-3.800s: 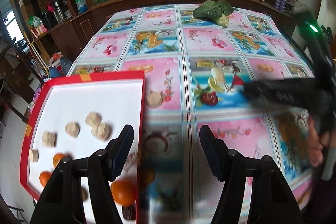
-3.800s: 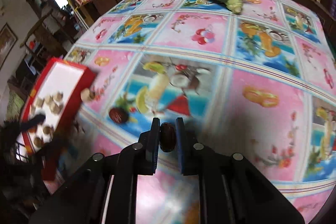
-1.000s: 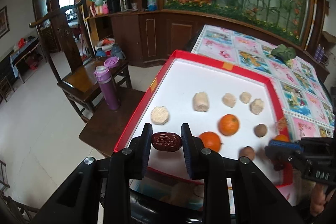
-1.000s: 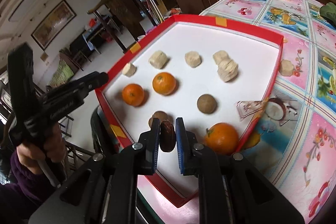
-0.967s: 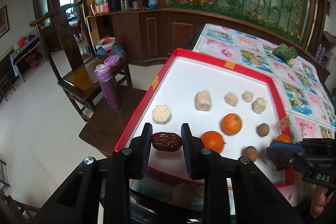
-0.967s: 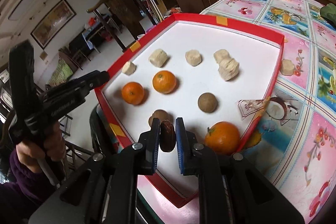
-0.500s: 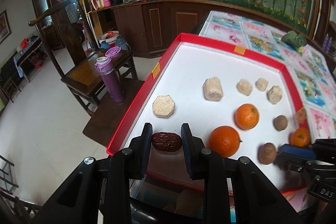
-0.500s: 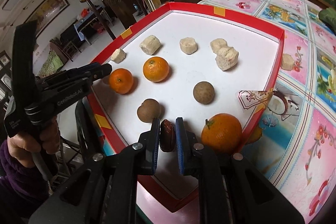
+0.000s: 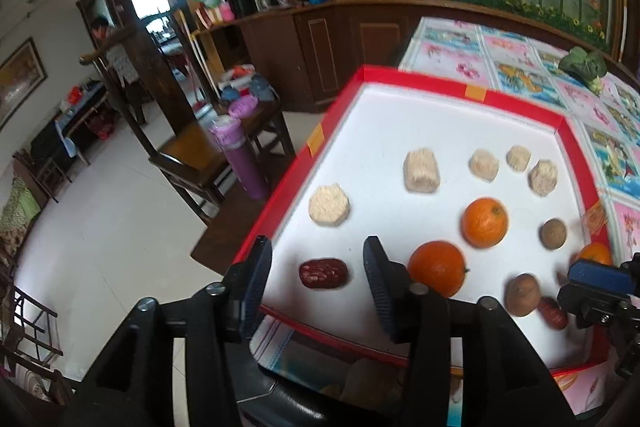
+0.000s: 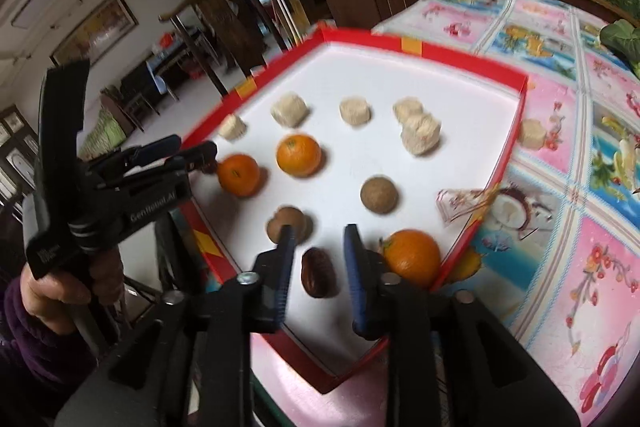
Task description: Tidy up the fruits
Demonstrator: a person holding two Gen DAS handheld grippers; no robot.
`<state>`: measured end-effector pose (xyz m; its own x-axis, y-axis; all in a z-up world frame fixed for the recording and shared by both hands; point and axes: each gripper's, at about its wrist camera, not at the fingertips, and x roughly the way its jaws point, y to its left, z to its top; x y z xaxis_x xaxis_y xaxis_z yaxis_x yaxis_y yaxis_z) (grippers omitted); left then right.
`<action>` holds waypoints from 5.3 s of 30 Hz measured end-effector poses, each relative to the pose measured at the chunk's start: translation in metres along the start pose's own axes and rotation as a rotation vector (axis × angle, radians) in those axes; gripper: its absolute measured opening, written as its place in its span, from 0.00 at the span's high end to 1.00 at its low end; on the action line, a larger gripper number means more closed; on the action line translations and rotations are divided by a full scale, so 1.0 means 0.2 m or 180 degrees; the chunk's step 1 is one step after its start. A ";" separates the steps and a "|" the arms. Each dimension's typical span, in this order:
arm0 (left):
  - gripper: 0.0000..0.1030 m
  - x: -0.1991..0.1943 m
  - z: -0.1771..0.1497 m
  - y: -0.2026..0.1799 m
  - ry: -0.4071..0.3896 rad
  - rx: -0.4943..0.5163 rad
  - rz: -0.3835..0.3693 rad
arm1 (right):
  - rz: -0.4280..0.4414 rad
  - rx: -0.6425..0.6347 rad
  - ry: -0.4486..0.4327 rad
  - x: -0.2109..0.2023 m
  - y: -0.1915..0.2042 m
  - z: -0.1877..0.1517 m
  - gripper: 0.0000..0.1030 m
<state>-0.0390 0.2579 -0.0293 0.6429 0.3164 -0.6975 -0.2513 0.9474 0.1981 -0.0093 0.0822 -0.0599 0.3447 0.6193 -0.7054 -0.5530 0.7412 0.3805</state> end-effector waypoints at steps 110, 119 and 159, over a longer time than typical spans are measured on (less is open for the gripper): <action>0.00 -1.23 -0.37 -0.10 -0.1532 -0.0056 -0.0551 | -0.1245 -0.0112 -0.2185 -1.27 0.51 -0.56 0.00; 0.00 -1.23 -0.40 -0.10 -0.1508 -0.0059 -0.0573 | -0.1241 -0.0116 -0.2175 -1.26 0.51 -0.56 0.00; 0.00 -1.20 -0.43 -0.12 -0.1378 -0.0146 -0.0614 | -0.1132 -0.0106 -0.2056 -1.17 0.49 -0.50 0.00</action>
<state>-0.2494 0.1552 0.0754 0.9209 0.1349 -0.3656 -0.1230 0.9908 0.0557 -0.2196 -0.0163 0.0816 0.8798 0.3796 -0.2861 -0.3437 0.9238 0.1687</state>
